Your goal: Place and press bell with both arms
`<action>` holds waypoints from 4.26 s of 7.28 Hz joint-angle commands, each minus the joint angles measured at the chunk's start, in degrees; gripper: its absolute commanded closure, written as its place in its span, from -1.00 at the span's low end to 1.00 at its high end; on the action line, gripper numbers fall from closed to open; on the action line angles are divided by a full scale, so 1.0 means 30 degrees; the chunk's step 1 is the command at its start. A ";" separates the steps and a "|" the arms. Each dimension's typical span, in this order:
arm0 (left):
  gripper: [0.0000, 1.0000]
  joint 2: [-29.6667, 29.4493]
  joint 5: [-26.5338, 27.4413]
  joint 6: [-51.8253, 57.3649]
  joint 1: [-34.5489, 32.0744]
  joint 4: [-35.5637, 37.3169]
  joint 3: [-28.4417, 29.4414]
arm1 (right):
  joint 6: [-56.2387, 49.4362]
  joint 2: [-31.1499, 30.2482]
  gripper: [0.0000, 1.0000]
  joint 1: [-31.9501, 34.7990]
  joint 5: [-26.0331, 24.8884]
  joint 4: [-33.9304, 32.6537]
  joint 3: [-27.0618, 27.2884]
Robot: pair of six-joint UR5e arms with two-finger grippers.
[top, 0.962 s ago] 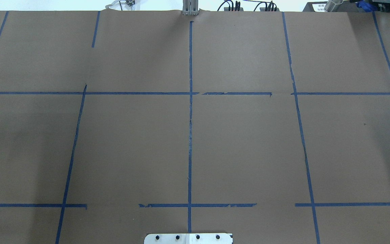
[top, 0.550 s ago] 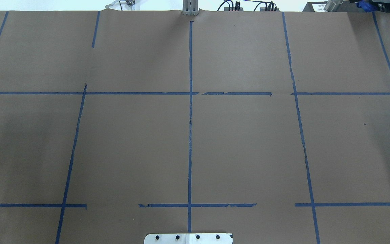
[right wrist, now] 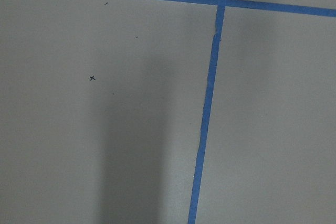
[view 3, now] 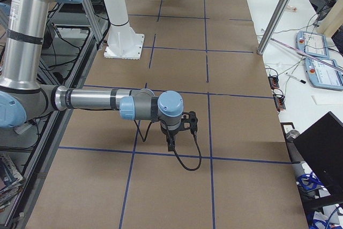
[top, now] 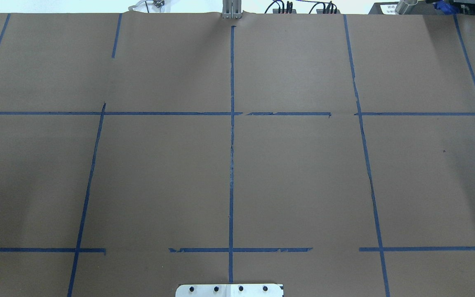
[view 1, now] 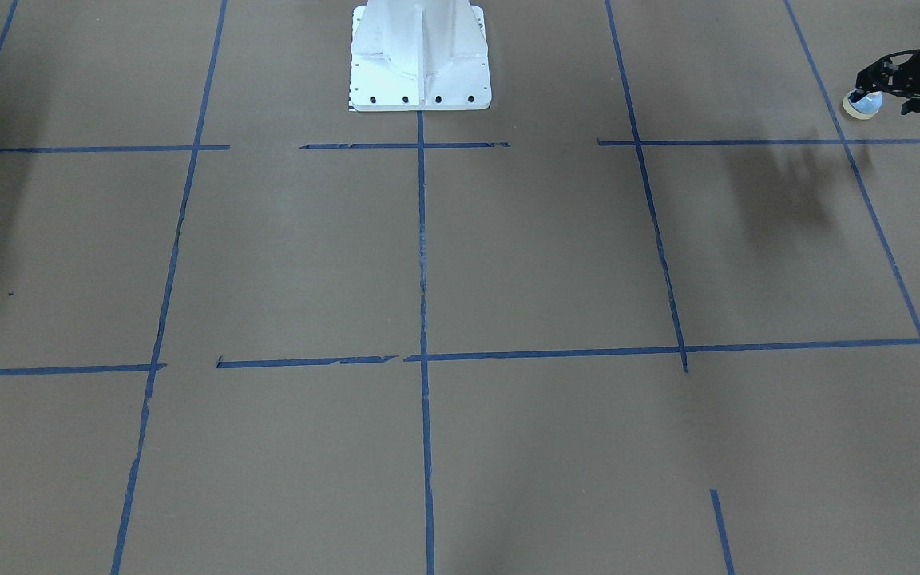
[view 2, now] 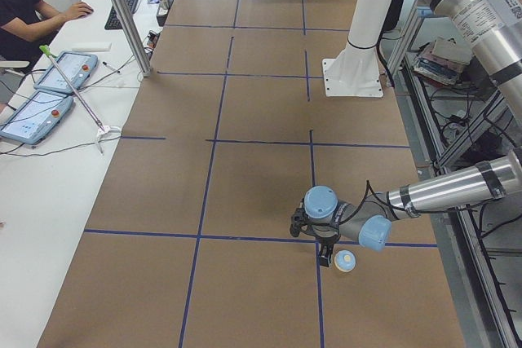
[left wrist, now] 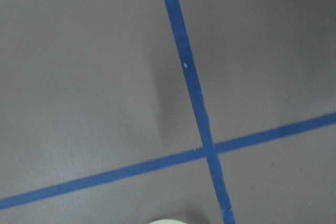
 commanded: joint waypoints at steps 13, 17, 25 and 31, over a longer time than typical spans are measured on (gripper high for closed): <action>0.95 -0.1071 -0.0346 -0.2563 0.3411 -0.3002 0.2483 | -0.0023 -0.0024 -1.00 -0.0040 0.0416 -0.0007 0.0603; 1.00 -0.3018 -0.1049 -1.0647 0.3439 -0.6390 -0.2083 | 0.0006 -0.0024 -1.00 -0.0040 0.0416 -0.0007 0.0573; 1.00 -2.4545 0.2170 -1.8162 0.6923 0.9953 0.2080 | 0.0006 0.0035 -1.00 -0.0626 0.0328 -0.0036 0.0398; 0.85 -3.0365 0.3315 -1.8133 0.7482 0.9782 0.9686 | 0.0006 0.0093 -1.00 -0.0948 0.0445 -0.0007 0.0427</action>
